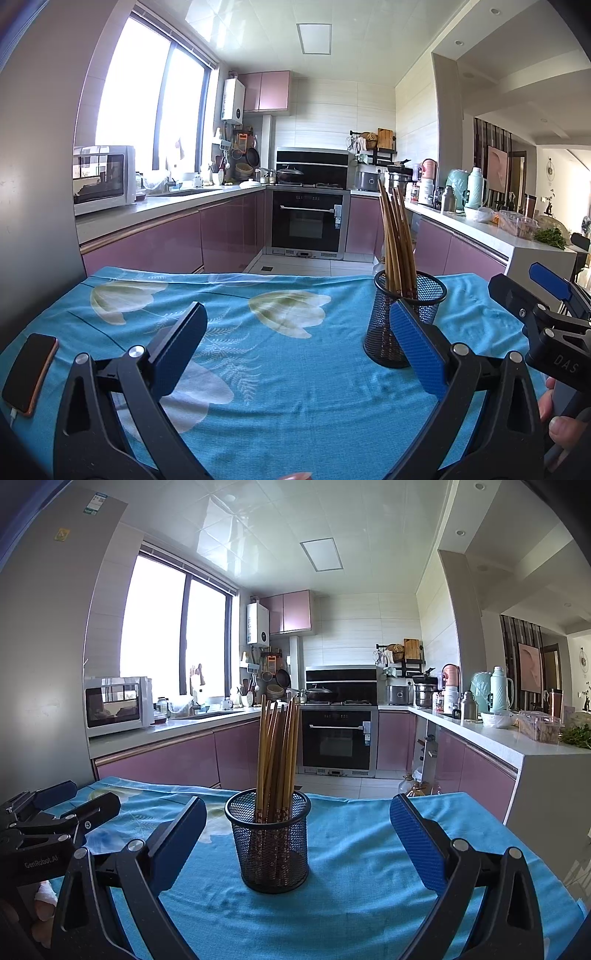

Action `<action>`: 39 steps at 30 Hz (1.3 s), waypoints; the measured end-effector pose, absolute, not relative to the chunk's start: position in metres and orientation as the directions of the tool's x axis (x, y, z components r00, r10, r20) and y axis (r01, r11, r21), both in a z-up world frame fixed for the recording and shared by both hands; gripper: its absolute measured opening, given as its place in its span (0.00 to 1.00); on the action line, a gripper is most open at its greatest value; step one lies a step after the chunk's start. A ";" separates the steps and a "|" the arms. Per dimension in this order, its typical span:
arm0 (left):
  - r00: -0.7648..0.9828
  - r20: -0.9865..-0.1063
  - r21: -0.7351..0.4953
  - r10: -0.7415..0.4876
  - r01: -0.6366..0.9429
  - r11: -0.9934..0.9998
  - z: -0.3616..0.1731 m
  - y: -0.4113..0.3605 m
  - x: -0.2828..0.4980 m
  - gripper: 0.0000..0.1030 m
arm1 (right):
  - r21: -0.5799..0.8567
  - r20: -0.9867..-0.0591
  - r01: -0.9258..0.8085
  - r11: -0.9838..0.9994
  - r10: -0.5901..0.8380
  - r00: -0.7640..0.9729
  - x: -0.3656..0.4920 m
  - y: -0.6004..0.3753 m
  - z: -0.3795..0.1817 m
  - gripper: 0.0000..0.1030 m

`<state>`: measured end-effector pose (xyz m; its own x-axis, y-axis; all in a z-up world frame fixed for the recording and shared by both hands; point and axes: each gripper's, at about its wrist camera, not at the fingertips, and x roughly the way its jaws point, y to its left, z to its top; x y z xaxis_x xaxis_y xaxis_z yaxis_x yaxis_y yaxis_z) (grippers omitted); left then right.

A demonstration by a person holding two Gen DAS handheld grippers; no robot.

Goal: Organize utensils

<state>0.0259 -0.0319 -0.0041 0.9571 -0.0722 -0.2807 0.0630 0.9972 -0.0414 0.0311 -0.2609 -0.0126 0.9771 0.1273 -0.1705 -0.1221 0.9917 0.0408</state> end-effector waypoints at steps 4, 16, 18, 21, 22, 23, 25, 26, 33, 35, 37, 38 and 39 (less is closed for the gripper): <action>0.957 -0.282 -0.041 -0.072 0.063 0.997 -0.004 -0.032 0.026 0.95 | 0.040 -0.173 -0.123 0.992 0.128 0.976 0.032 -0.261 -0.012 0.94; 0.957 -0.281 -0.041 -0.074 0.065 0.997 -0.005 -0.034 0.026 0.95 | 0.040 -0.171 -0.122 0.992 0.128 0.977 0.033 -0.260 -0.012 0.94; 0.956 -0.283 -0.041 -0.074 0.066 0.997 -0.005 -0.034 0.026 0.95 | 0.041 -0.172 -0.123 0.992 0.128 0.977 0.033 -0.260 -0.012 0.94; 0.957 -0.280 -0.040 -0.076 0.067 0.997 -0.005 -0.034 0.027 0.95 | 0.041 -0.172 -0.123 0.992 0.128 0.977 0.033 -0.260 -0.012 0.94; 0.957 -0.280 -0.041 -0.076 0.067 0.997 -0.005 -0.034 0.027 0.95 | 0.041 -0.171 -0.122 0.992 0.128 0.977 0.033 -0.260 -0.012 0.94; 0.957 -0.280 -0.041 -0.076 0.068 0.997 -0.005 -0.034 0.027 0.95 | 0.040 -0.171 -0.122 0.992 0.127 0.977 0.033 -0.260 -0.012 0.94; 0.957 -0.279 -0.041 -0.076 0.067 0.997 -0.006 -0.033 0.027 0.95 | 0.042 -0.172 -0.124 0.991 0.129 0.977 0.033 -0.260 -0.012 0.94; 0.957 -0.280 -0.041 -0.076 0.067 0.997 -0.006 -0.034 0.027 0.95 | 0.042 -0.172 -0.123 0.991 0.129 0.977 0.033 -0.260 -0.011 0.94; 0.958 -0.278 -0.039 -0.077 0.069 0.997 -0.005 -0.034 0.027 0.95 | 0.042 -0.171 -0.123 0.991 0.129 0.977 0.033 -0.260 -0.011 0.94; 0.958 -0.277 -0.040 -0.077 0.068 0.997 -0.005 -0.034 0.027 0.95 | 0.041 -0.173 -0.123 0.991 0.129 0.977 0.033 -0.260 -0.011 0.94; 0.957 -0.278 -0.040 -0.076 0.068 0.997 -0.005 -0.034 0.028 0.95 | 0.042 -0.171 -0.123 0.992 0.129 0.977 0.033 -0.260 -0.011 0.94; 0.958 -0.277 -0.040 -0.077 0.068 0.997 -0.005 -0.034 0.027 0.95 | 0.042 -0.172 -0.124 0.991 0.129 0.977 0.033 -0.260 -0.011 0.94; 0.957 -0.278 -0.040 -0.078 0.069 0.997 -0.006 -0.033 0.028 0.95 | 0.042 -0.173 -0.123 0.991 0.129 0.977 0.033 -0.260 -0.011 0.94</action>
